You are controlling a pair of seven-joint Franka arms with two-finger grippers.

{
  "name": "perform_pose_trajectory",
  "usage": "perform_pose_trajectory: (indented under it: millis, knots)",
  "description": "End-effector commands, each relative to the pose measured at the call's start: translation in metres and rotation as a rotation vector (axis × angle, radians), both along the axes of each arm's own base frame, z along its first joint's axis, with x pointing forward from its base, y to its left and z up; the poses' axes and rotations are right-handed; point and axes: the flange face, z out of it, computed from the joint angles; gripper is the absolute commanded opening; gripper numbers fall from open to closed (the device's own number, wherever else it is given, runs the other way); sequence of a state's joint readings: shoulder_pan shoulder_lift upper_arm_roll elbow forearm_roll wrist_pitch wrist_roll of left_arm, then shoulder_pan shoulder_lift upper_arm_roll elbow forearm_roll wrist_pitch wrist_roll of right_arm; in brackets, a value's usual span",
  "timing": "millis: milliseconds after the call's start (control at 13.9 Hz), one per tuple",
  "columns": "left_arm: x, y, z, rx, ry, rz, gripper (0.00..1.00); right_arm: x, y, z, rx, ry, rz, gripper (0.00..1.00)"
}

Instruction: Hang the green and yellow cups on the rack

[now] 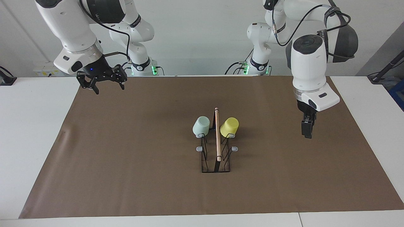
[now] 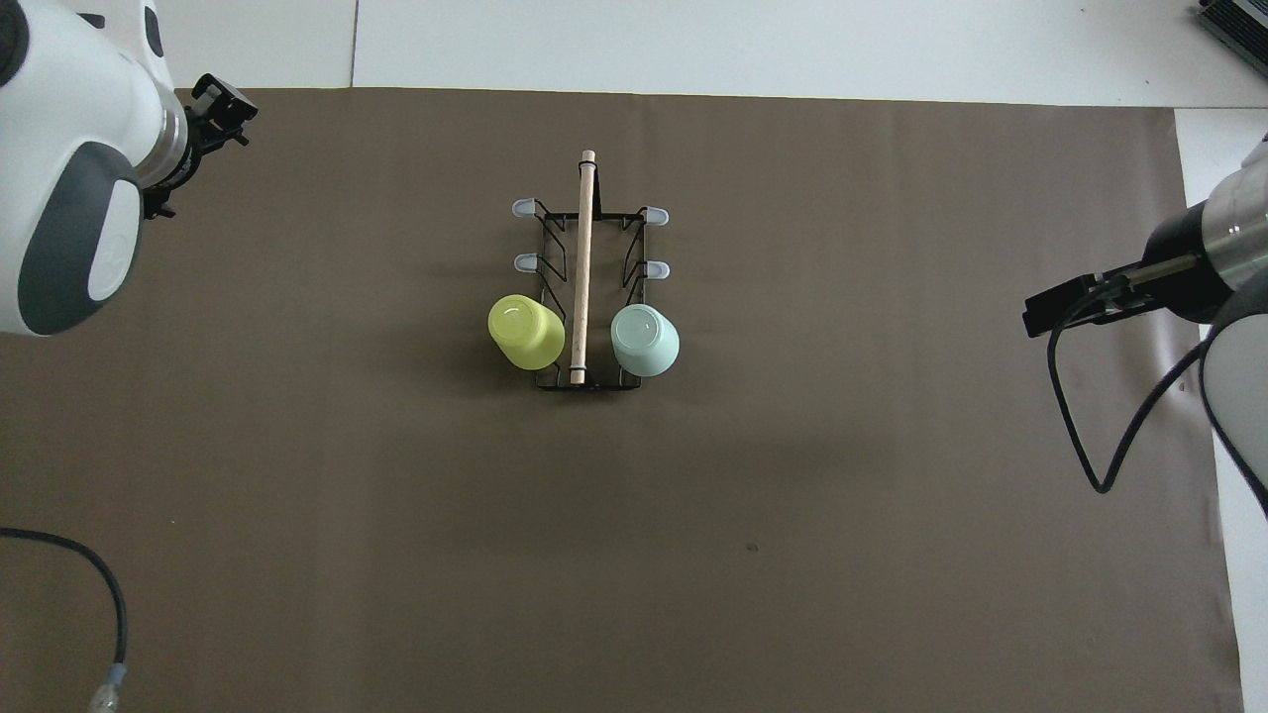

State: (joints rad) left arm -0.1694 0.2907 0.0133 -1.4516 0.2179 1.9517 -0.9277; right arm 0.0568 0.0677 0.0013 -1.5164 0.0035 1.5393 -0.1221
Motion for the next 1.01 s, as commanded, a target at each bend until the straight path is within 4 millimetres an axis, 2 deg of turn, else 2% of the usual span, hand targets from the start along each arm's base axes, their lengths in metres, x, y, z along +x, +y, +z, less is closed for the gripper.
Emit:
perform_pose_trajectory:
  millis: [0, 72, 216, 288, 360, 433, 793, 937]
  knots:
    - [-0.007, 0.022, 0.004, -0.06, 0.053, -0.282, 1.0, 0.006, -0.005, 0.0, -0.021, -0.002, -0.024, 1.0]
    - [-0.014, 0.025, 0.011, -0.041, 0.088, -0.377, 1.0, 0.005, 0.001, 0.0, -0.021, -0.002, -0.012, 1.0]
    - [-0.03, 0.045, 0.027, -0.043, 0.146, -0.547, 1.0, 0.005, 0.004, 0.0, -0.021, 0.001, -0.01, 1.0]
    - [-0.038, 0.049, 0.032, -0.044, 0.185, -0.669, 1.0, 0.004, 0.003, 0.0, -0.02, 0.004, -0.013, 1.0]
    - [-0.047, 0.06, 0.037, -0.073, 0.227, -0.716, 1.0, 0.003, 0.003, 0.001, -0.021, 0.01, -0.013, 1.0]
    - [-0.058, 0.064, 0.045, -0.09, 0.265, -0.732, 1.0, 0.003, 0.003, 0.0, -0.021, 0.015, -0.019, 1.0]
    - [-0.121, 0.053, 0.099, -0.115, 0.368, -0.763, 1.0, 0.006, -0.001, 0.002, -0.022, -0.012, -0.097, 1.0]
    - [-0.123, 0.055, 0.097, -0.116, 0.365, -0.749, 1.0, 0.007, -0.001, 0.004, -0.023, -0.018, -0.18, 1.0]
